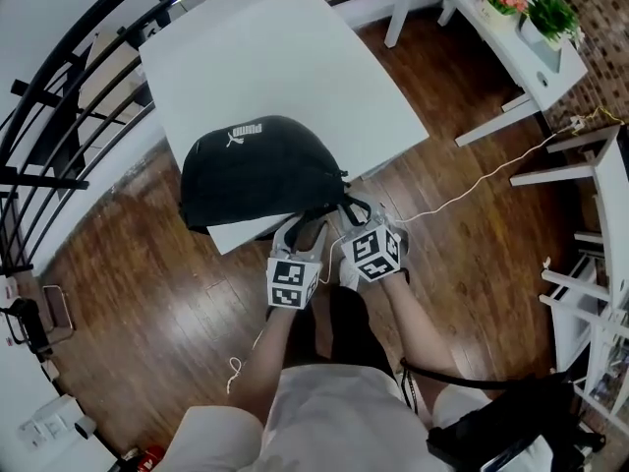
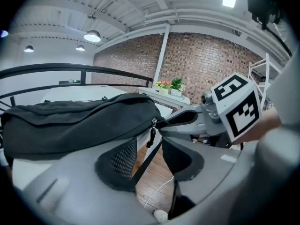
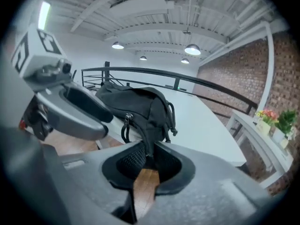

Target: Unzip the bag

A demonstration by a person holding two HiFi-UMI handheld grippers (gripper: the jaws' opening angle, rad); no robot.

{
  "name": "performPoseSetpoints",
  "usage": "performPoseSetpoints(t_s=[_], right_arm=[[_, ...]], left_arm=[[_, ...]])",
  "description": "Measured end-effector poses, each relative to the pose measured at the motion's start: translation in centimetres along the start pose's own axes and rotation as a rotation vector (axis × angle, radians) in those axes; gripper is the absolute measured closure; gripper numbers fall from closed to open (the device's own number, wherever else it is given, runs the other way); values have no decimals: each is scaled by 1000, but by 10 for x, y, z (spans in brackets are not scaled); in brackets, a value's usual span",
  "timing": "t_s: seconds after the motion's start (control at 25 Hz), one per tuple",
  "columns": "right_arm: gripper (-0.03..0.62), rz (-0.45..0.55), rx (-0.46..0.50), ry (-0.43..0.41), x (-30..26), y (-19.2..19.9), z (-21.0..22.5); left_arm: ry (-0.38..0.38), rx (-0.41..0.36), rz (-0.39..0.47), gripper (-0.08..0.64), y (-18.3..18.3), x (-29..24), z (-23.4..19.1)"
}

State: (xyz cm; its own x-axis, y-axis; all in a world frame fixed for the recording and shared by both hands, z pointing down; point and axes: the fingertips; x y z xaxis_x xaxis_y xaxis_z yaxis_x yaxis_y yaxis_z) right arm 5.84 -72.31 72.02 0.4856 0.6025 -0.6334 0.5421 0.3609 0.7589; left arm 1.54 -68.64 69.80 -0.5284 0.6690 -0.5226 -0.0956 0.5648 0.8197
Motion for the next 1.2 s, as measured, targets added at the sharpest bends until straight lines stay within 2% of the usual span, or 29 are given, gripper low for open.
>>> performPoseSetpoints(t_s=[0.12,0.28,0.36,0.44,0.48,0.68,0.92,1.04,1.2], right_arm=[[551,-20,-83,-65,17,-21,-4],[551,-57,-104,-62,32,-39,-7],[551,-68,-105,-53,36,-44,-11],[551,-70,-113,-44,40,-48,-13],[551,-70,-120,-36,42,-50,-12],[551,-73,-185,23,45,-49,2],[551,-84,-254,74,38,-40,9],[551,-86,-281,93,34,-37,12],[551,-98,-293,123,29,-30,18]], left_arm=[[42,17,14,370,-10,-1,7],[85,77,50,383,-28,1,13],[78,98,70,422,-33,4,12],[62,105,83,516,-37,7,11],[59,102,84,529,-38,8,11],[61,97,76,535,-40,17,1],[68,39,31,535,-25,31,-23],[45,31,3,536,-11,40,-47],[-24,38,-37,535,11,61,-90]])
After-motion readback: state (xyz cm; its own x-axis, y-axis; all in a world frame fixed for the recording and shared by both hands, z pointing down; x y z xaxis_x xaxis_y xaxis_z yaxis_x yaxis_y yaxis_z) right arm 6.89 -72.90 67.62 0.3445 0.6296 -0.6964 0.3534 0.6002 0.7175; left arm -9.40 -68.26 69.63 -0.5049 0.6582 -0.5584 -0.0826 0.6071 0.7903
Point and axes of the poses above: the fingertips, and each gripper's own axes: x backward along the fingers, z to its right, y out of its underside, and after that the axes turned 1 degree about x, right-handed
